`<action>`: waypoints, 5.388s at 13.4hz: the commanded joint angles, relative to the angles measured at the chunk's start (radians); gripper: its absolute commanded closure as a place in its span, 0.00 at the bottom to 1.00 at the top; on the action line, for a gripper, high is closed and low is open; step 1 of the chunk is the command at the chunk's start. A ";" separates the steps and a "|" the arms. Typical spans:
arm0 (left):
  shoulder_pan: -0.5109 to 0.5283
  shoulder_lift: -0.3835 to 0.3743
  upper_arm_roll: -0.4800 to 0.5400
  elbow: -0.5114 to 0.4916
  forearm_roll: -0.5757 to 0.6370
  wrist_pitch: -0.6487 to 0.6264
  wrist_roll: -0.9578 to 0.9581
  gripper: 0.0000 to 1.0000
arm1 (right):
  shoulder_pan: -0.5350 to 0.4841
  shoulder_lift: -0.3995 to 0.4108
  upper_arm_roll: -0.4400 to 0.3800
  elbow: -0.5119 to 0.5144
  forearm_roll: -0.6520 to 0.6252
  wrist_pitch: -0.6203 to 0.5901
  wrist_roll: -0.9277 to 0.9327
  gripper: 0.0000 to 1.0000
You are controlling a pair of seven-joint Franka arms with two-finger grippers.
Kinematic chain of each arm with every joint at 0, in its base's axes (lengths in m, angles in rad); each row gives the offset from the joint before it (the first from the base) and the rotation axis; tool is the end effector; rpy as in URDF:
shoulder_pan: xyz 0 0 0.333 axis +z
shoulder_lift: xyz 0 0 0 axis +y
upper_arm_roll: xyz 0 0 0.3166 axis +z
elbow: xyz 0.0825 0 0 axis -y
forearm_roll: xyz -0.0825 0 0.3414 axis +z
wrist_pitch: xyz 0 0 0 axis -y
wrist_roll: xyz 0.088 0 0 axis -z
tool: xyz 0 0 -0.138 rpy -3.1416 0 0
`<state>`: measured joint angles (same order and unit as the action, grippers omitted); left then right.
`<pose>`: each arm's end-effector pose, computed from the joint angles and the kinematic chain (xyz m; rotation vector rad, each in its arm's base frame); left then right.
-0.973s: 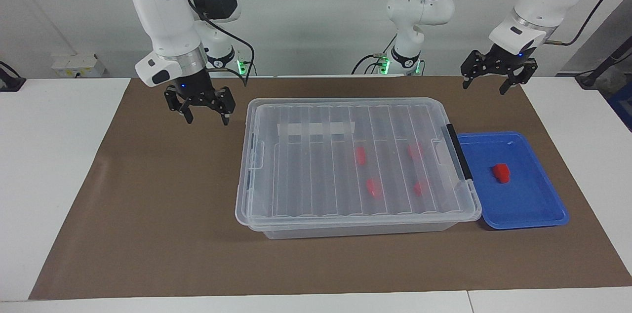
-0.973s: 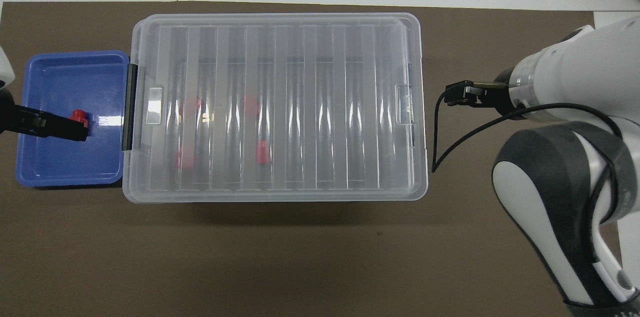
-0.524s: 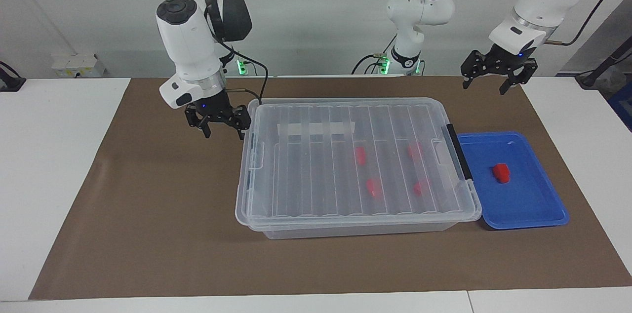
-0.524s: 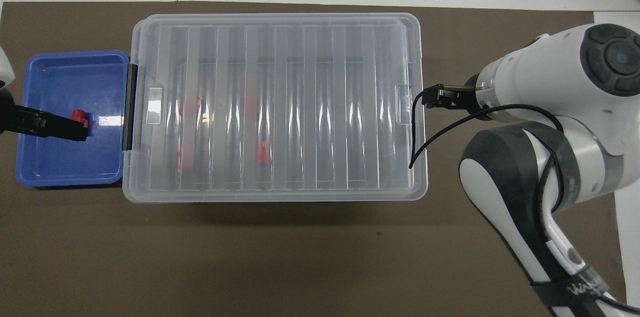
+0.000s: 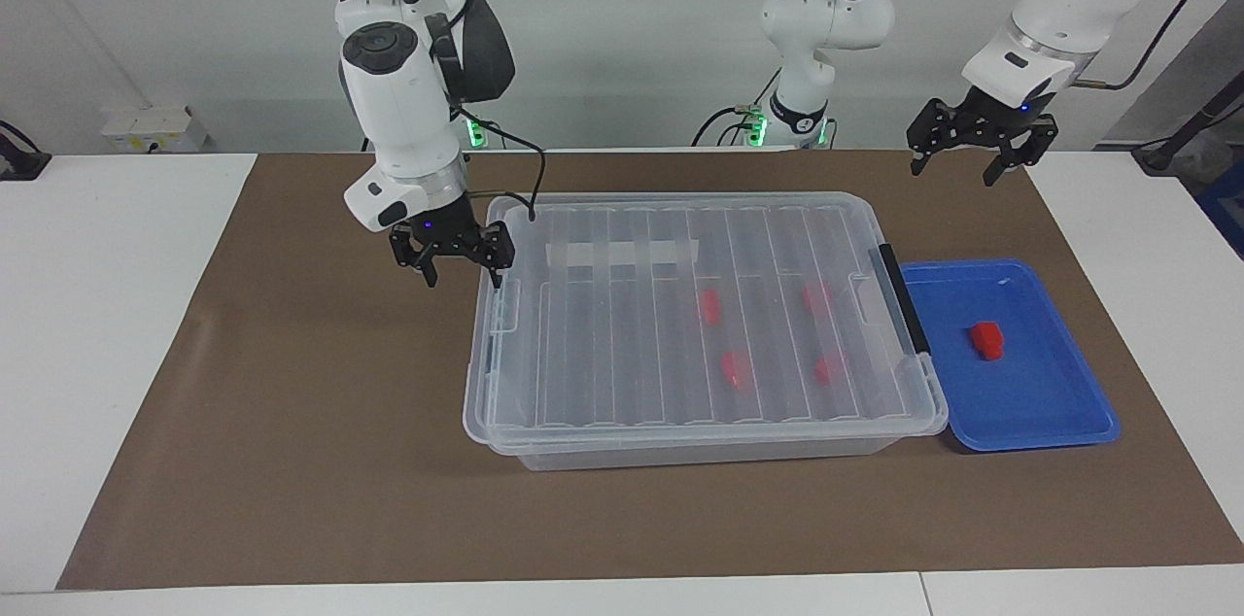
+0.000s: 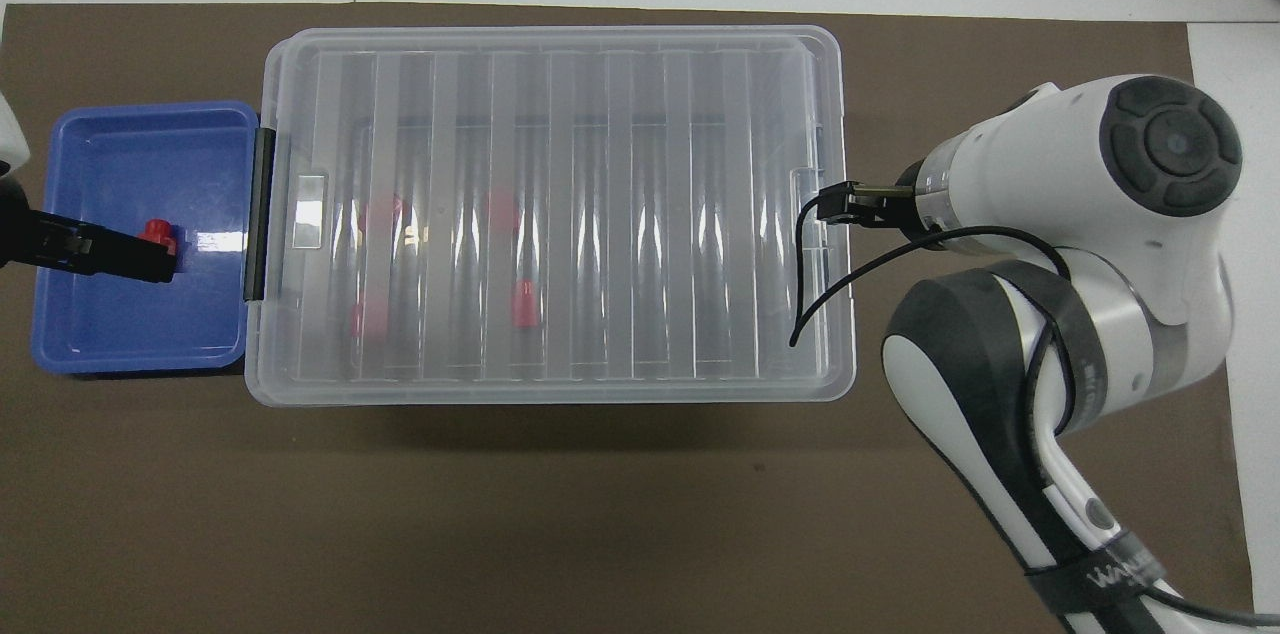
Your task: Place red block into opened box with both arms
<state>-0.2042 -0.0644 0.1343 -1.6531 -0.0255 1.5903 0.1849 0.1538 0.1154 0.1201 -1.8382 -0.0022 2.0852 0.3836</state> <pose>0.4918 -0.0358 0.5925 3.0824 -0.3945 0.0046 0.5505 0.1522 0.4622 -3.0774 0.1701 -0.1876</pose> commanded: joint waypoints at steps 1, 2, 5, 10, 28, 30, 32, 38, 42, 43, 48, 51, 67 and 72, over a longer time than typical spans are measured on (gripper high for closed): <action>-0.009 -0.028 0.007 -0.033 0.018 0.019 -0.013 0.00 | 0.000 -0.014 0.001 -0.023 -0.028 0.001 0.009 0.04; -0.009 -0.028 0.007 -0.033 0.019 0.019 -0.013 0.00 | 0.000 -0.016 0.001 -0.029 -0.047 -0.002 0.008 0.04; -0.009 -0.028 0.007 -0.033 0.018 0.020 -0.013 0.00 | -0.002 -0.031 0.001 -0.062 -0.056 -0.008 0.006 0.04; -0.009 -0.028 0.007 -0.033 0.018 0.020 -0.013 0.00 | -0.016 -0.034 0.000 -0.067 -0.091 -0.011 -0.034 0.04; 0.192 0.107 0.015 -0.197 0.035 0.420 0.039 0.00 | -0.224 -0.037 -0.002 -0.058 -0.108 -0.091 -0.554 0.04; 0.213 0.123 0.015 -0.290 0.035 0.556 0.054 0.00 | -0.238 -0.037 -0.002 -0.056 -0.108 -0.091 -0.583 0.04; 0.280 0.158 0.015 -0.364 0.035 0.705 0.060 0.00 | -0.250 -0.037 -0.005 -0.056 -0.108 -0.091 -0.615 0.04; 0.309 0.293 0.016 -0.375 0.035 0.835 0.108 0.00 | -0.280 -0.037 -0.008 -0.058 -0.108 -0.091 -0.674 0.04; 0.278 0.360 0.015 -0.437 0.033 0.979 0.064 0.00 | -0.301 -0.037 -0.010 -0.058 -0.108 -0.085 -0.698 0.04; 0.278 0.365 0.015 -0.442 0.033 0.991 0.064 0.00 | -0.303 -0.037 -0.010 -0.058 -0.108 -0.085 -0.698 0.04; 0.276 0.365 0.015 -0.444 0.035 0.982 0.074 0.97 | -0.310 -0.037 -0.010 -0.059 -0.108 -0.079 -0.698 0.04; 0.275 0.365 0.015 -0.442 0.035 0.967 0.082 1.00 | -0.313 -0.037 -0.010 -0.059 -0.108 -0.076 -0.698 0.04; 0.015 0.262 -0.047 0.093 -0.113 0.177 -0.881 1.00 | -0.231 -0.151 0.006 0.019 -0.038 -0.175 -0.425 0.02; -0.101 0.195 -0.045 -0.094 -0.111 0.367 -1.050 1.00 | -0.203 -0.099 0.006 0.215 -0.016 -0.324 -0.280 0.02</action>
<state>-0.2936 0.1936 0.0695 -1.6344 -0.1340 1.8890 -0.8516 -0.0456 -0.0355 0.1229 -1.7304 -0.0356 1.8309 0.0489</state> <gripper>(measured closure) 0.648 0.022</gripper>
